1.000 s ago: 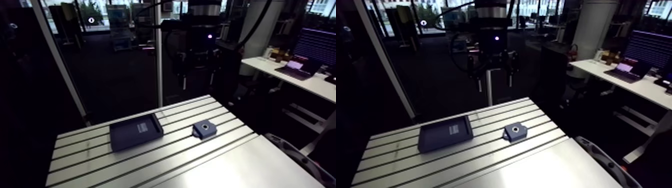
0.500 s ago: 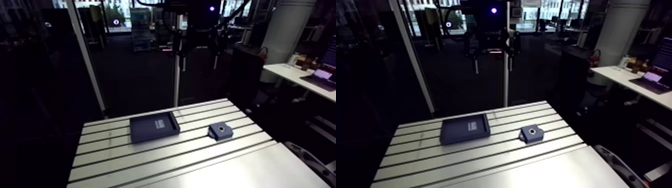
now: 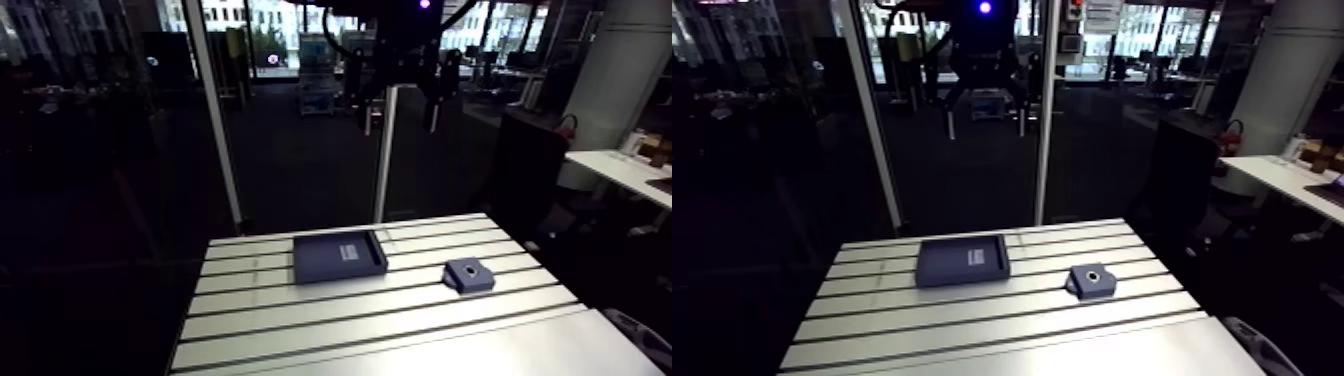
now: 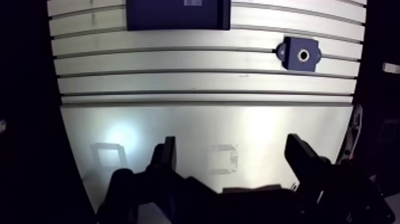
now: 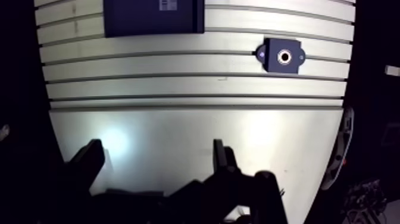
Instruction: Pick up the bearing and press it into the housing until flush.
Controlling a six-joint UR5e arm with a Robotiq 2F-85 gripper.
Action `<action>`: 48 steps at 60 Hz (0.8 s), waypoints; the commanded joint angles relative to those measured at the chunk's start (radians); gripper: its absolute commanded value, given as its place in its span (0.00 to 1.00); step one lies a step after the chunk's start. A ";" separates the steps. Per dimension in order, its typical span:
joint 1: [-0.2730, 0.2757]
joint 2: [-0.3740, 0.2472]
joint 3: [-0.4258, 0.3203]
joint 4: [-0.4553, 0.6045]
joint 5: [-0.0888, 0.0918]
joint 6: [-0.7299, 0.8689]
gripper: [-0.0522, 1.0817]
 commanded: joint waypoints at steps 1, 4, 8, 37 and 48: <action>0.035 -0.004 -0.001 0.001 -0.004 0.013 0.05; 0.038 -0.009 -0.001 0.002 0.001 0.013 0.05; 0.043 -0.018 -0.001 0.002 0.000 0.015 0.05; 0.045 -0.026 0.018 -0.001 -0.007 0.039 0.05; 0.048 -0.023 0.019 -0.002 -0.004 0.042 0.05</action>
